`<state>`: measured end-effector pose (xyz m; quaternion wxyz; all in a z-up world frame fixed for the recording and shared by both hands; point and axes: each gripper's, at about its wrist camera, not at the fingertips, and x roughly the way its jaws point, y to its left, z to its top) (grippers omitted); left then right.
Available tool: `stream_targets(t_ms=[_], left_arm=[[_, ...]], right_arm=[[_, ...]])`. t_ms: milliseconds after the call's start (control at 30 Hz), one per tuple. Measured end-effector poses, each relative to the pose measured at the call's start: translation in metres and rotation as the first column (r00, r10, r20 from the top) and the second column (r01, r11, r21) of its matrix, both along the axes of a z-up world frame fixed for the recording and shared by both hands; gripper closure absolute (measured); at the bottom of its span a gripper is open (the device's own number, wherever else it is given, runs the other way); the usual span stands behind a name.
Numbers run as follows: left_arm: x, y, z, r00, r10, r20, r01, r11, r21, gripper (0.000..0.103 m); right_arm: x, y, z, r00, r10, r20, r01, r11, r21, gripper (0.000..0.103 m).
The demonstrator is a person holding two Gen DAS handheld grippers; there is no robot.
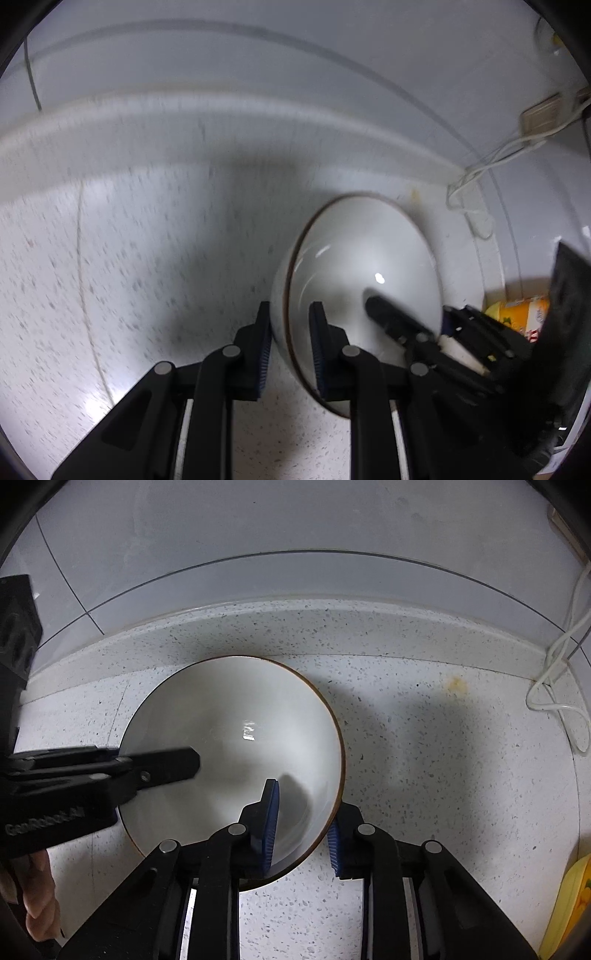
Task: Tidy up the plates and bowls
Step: 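Lift the plain white bowl with both grippers, then carry the white bowl with both grippers over the blue-and-white bowl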
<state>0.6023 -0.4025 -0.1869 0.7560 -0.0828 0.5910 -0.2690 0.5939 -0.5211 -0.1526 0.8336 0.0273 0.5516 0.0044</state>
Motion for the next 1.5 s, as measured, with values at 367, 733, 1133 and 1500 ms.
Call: stream_targets(t_ms=[367, 733, 1133, 1500], left_arm=[[-0.039, 0.012, 0.015, 1.0, -0.014, 0.015, 0.014, 1.0, -0.007, 0.085], [-0.132, 0.059, 0.067, 0.999, -0.021, 0.025, 0.022, 0.998, -0.055, 0.085], [-0.241, 0.168, 0.114, 0.999, -0.011, 0.049, 0.014, 0.998, -0.06, 0.086], [-0.284, 0.206, 0.102, 1.0, 0.02, 0.009, -0.02, 1.0, -0.013, 0.086]], right_arm=[[-0.032, 0.008, 0.011, 1.0, 0.0, -0.002, 0.0, 0.999, 0.037, 0.086], [-0.109, 0.045, 0.058, 0.999, 0.027, 0.035, -0.028, 0.999, 0.037, 0.086], [-0.202, 0.126, 0.095, 0.992, 0.106, 0.075, -0.108, 0.994, 0.019, 0.086], [-0.233, 0.173, 0.072, 0.984, 0.18, 0.013, -0.181, 0.981, 0.07, 0.086]])
